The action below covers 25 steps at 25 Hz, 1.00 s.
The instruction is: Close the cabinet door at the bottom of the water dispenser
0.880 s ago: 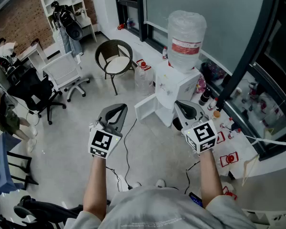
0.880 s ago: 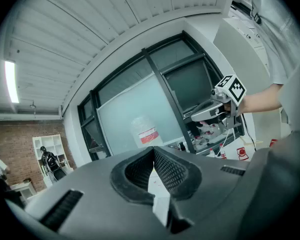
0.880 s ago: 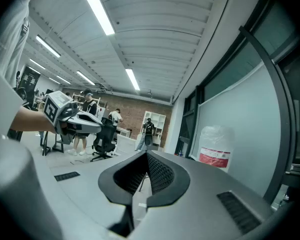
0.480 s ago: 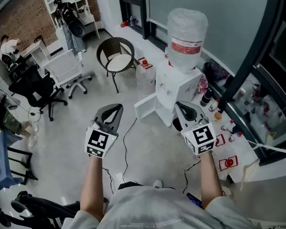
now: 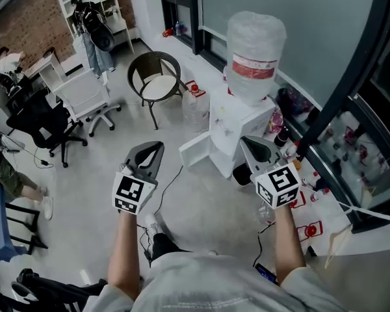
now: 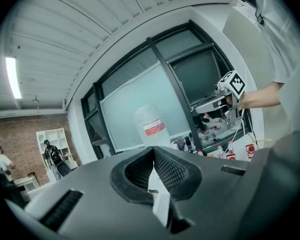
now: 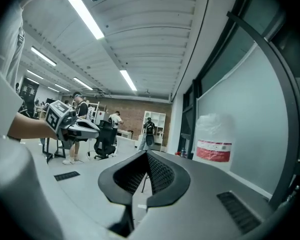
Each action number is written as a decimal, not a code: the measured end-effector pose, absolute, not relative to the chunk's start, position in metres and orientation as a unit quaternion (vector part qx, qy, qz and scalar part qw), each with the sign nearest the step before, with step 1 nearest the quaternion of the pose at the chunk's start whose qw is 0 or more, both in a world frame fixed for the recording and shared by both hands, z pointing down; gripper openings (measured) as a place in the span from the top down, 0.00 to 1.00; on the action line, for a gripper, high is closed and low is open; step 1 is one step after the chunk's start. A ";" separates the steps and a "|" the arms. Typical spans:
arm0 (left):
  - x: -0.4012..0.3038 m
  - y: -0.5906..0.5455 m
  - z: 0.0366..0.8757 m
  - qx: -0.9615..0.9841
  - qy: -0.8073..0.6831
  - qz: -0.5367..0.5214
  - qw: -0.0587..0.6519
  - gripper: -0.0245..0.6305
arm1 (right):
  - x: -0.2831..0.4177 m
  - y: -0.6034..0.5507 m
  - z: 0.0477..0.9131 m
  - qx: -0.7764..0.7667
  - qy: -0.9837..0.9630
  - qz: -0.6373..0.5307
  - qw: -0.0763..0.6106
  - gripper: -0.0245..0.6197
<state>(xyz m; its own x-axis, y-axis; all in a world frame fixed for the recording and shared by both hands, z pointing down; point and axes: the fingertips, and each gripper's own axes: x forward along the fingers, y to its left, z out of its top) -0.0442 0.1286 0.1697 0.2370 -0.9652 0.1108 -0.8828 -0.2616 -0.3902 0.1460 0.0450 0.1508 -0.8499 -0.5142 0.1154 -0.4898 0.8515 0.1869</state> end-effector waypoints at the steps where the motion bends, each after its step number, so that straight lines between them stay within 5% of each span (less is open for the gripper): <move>1: -0.049 0.121 0.172 -0.780 0.590 -0.168 0.126 0.93 | 0.140 0.039 0.151 0.265 -0.958 -0.076 0.082 0.92; 25: -0.283 -0.122 0.205 -0.861 0.468 -0.172 0.104 0.93 | -0.129 -0.144 0.163 0.363 -0.928 -0.032 0.077 0.92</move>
